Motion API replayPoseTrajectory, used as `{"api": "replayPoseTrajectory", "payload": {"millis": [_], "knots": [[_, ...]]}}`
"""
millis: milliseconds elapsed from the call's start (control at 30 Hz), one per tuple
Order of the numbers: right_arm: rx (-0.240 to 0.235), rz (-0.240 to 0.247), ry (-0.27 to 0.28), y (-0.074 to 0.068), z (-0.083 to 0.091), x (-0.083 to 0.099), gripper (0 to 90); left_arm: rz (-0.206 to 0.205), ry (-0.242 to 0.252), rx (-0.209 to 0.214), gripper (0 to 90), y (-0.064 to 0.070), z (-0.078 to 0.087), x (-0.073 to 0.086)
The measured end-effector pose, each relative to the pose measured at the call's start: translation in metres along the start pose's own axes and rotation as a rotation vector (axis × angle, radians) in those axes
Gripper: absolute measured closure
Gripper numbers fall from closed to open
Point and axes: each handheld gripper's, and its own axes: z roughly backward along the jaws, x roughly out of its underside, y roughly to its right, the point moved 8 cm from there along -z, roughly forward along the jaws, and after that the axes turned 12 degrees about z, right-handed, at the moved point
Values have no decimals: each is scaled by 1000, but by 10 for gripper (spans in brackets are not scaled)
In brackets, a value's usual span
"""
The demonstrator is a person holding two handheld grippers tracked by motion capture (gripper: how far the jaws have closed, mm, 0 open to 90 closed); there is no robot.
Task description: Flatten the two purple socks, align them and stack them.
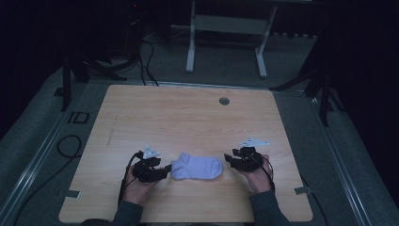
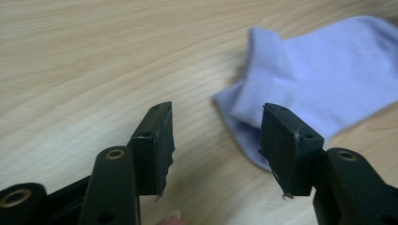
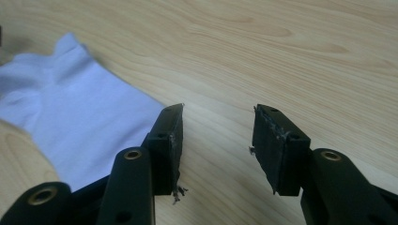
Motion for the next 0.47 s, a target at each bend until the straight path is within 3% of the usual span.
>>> {"api": "replayPoseTrajectory", "payload": {"millis": [33,67,100,400,433,467], "knots": [[3,-8,-3,2,0,2,529,-24,0,-46,449,-6,-1,-1],[3,-8,-3,2,0,2,529,-24,0,-46,449,-6,-1,-1],[9,-16,-14,3,-1,6,524,-32,-5,-76,449,-12,-3,-1],[62,8,-55,14,-3,17,511,4,9,-129,452,-29,-6,-6],[77,8,-57,17,-3,19,506,10,17,-167,452,-35,-6,-8],[77,8,-57,17,-3,19,506,10,17,-167,452,-35,-6,-8]]}}
